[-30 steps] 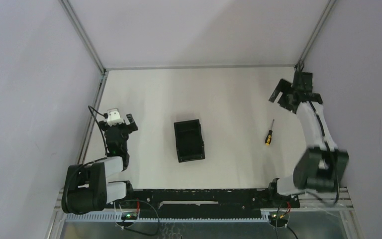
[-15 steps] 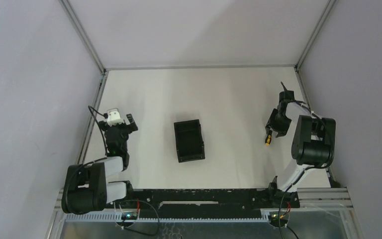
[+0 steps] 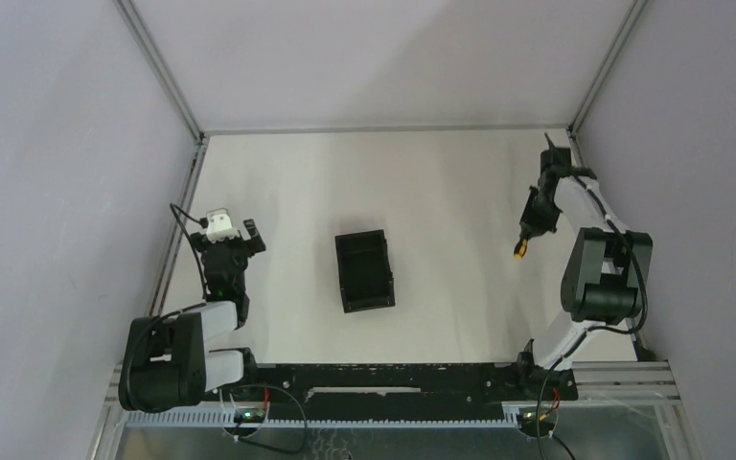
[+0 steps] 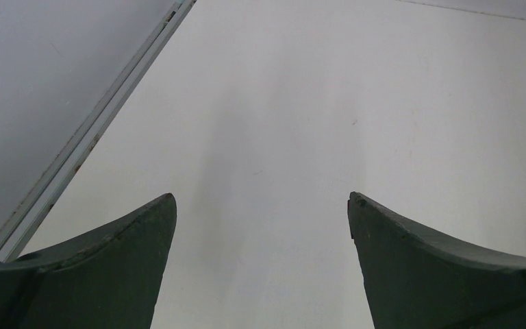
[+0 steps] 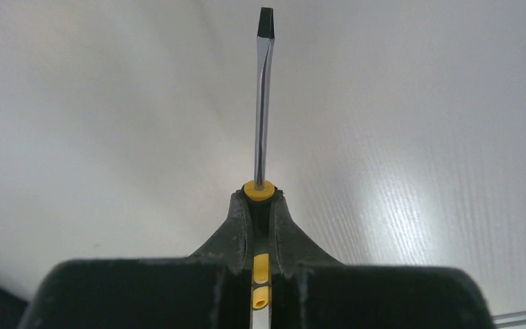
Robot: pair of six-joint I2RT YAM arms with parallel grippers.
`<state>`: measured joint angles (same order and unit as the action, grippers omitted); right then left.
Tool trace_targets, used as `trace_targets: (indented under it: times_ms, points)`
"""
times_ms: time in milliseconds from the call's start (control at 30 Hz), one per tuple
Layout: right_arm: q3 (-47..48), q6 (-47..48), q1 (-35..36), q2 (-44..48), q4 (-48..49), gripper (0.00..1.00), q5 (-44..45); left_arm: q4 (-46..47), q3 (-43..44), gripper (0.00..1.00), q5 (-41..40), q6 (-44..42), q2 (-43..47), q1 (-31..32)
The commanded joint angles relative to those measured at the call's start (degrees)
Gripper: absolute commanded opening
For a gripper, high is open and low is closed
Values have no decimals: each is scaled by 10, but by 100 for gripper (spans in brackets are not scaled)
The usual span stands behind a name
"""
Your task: Put the screwdriver in the bin
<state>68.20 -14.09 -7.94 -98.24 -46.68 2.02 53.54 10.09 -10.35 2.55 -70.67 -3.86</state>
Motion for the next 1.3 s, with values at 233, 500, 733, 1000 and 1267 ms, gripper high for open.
trace_targets:
  times_ms: [233, 500, 733, 1000, 1267]
  points:
    - [170, -15, 92, 100, -188, 0, 40, 23, 30, 100, -2, -8, -1, 2]
    - [221, -94, 378, 70, -129, 0, 23, 23, 30, 100, -2, -8, -1, 3]
    - [372, -79, 560, -50, -140, 0, 41, 23, 31, 100, -1, -8, -1, 3]
    - [332, -10, 624, -105, -66, 0, 58, 23, 30, 100, -1, -8, -1, 2]
    - [244, 9, 637, -142, 17, 0, 66, 23, 31, 100, -2, -8, -1, 3]
